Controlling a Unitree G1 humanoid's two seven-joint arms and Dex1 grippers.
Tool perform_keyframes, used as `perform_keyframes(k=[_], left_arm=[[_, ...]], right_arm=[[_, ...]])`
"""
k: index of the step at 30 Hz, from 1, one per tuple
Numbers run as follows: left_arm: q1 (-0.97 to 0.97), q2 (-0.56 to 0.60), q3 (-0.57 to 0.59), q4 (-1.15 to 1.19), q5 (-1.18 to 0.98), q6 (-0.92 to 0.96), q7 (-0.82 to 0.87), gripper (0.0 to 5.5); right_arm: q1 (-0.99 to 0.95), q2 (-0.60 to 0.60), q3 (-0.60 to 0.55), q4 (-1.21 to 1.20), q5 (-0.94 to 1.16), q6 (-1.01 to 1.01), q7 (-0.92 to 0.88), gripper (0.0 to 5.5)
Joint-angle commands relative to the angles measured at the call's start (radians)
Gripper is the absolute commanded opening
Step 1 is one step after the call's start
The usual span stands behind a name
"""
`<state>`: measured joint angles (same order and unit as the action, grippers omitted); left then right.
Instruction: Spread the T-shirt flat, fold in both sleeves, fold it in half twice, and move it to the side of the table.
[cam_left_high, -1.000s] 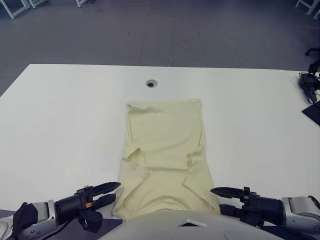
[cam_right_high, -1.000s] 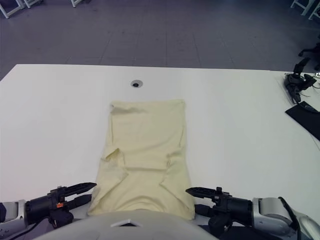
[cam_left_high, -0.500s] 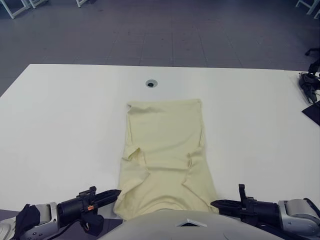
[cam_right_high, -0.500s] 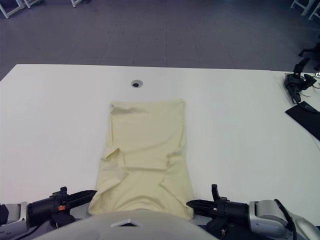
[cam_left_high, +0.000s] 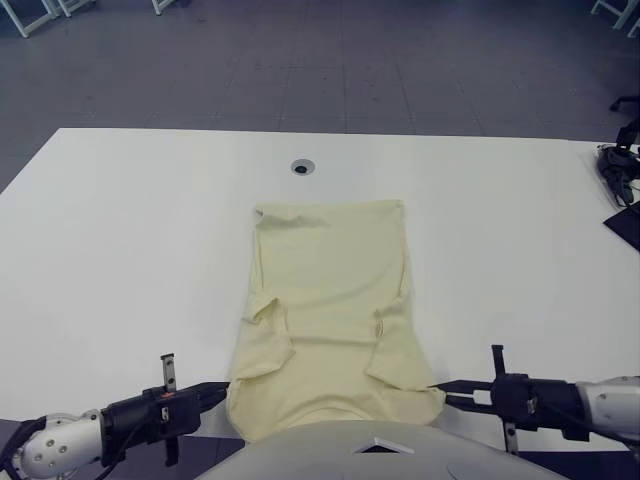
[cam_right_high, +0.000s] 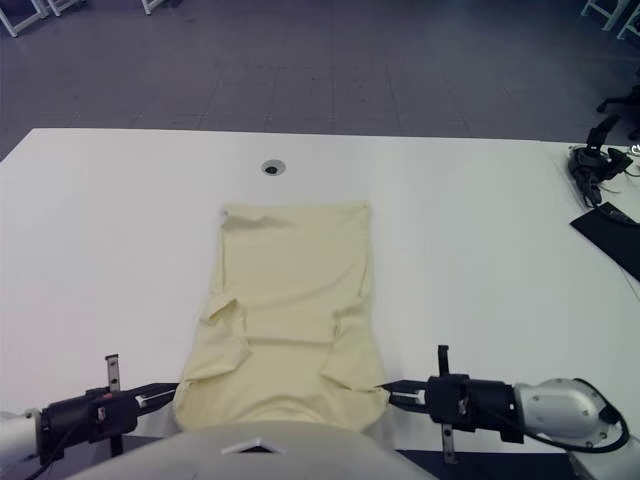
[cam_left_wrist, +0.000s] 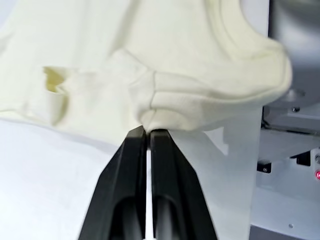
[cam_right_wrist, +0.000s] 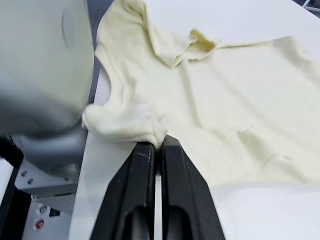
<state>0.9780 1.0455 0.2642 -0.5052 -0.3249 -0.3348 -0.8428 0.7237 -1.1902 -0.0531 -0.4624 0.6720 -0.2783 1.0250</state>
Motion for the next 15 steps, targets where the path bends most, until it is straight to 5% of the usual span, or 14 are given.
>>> perform_keyframes(k=[1,6,15], left_arm=[[0.078,0.013,0.292,-0.133,-0.212,0.169,-0.174,0.0],[0.09,-0.04,0.516,-0.188,-0.352,0.307,-0.34,0.0],[0.091,-0.126,0.605,-0.298,-0.376,0.418,-0.485,0.0]], right_arm=[[0.05,-0.003,-0.218,-0.108,0.273,0.168,0.129,0.02],[0.103,0.079,-0.373,-0.207,0.343,0.296,0.198,0.02],[0.087,0.178,-0.504,-0.27,0.358,0.437,0.279,0.02]])
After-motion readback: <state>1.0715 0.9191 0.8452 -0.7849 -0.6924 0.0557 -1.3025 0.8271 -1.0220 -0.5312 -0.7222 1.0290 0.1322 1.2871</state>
